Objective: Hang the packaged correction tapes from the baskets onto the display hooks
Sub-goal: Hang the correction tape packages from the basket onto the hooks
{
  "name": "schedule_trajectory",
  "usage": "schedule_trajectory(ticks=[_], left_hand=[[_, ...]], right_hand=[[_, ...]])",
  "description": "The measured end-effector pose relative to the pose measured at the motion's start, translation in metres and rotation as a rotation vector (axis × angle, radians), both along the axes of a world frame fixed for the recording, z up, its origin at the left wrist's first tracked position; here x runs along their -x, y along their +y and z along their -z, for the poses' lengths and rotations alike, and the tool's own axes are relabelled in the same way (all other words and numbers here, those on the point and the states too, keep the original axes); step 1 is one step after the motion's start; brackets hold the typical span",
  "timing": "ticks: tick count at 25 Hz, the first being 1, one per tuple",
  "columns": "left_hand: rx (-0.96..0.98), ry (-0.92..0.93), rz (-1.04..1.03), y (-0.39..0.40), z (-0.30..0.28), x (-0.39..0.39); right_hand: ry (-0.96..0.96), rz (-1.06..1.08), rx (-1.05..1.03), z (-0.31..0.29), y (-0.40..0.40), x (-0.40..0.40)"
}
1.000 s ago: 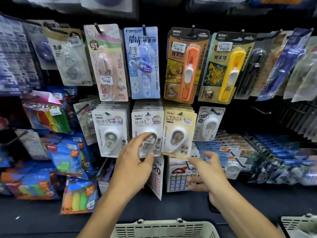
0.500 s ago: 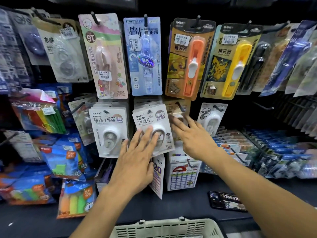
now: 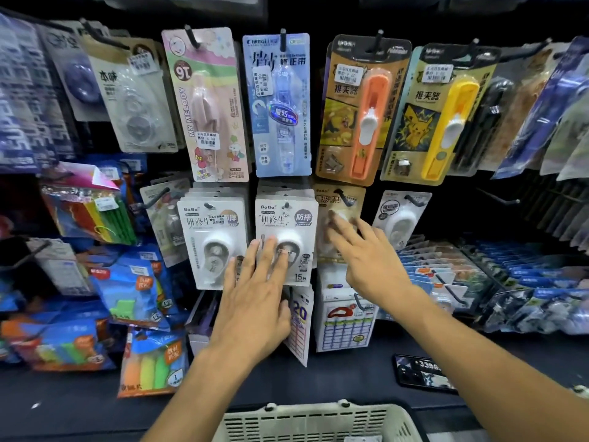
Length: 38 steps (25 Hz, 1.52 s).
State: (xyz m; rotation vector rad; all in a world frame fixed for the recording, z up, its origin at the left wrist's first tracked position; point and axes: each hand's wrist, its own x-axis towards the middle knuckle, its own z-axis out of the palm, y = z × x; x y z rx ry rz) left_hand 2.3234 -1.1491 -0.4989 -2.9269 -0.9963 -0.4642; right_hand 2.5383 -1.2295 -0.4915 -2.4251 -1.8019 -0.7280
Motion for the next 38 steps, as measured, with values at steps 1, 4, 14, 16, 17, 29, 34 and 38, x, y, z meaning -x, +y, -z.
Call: schedule_trajectory(ticks=[1,4,14,16,17,29,34,38], left_hand=[[0.006,-0.025,-0.010,-0.001,0.002,0.003],[0.027,-0.160,-0.027,-0.012,0.018,0.010],[0.875,0.734,-0.053,-0.089,0.251,0.113],[0.901,0.728,-0.127,-0.090,0.273,0.127],[0.924,0.696,-0.151,-0.089,0.278,0.128],[1.078,0.029,-0.392,-0.112,0.295,0.091],[1.384,-0.246,-0.645,-0.105,0.312,0.098],[1.432,-0.397,-0.788,-0.094,0.319,0.109]], right_hand=[[0.089,0.022,-0.112,0.010,-0.009,0.006],[0.485,0.079,-0.321,0.079,-0.051,0.036],[1.118,0.248,0.936,0.317,-0.187,0.169],[1.225,0.280,0.866,0.331,-0.180,0.184],[1.330,0.321,0.800,0.336,-0.174,0.190],[2.415,0.740,-0.142,0.323,-0.102,0.158],[1.735,0.957,0.177,0.376,-0.113,0.157],[1.691,0.933,-0.077,0.388,-0.107,0.160]])
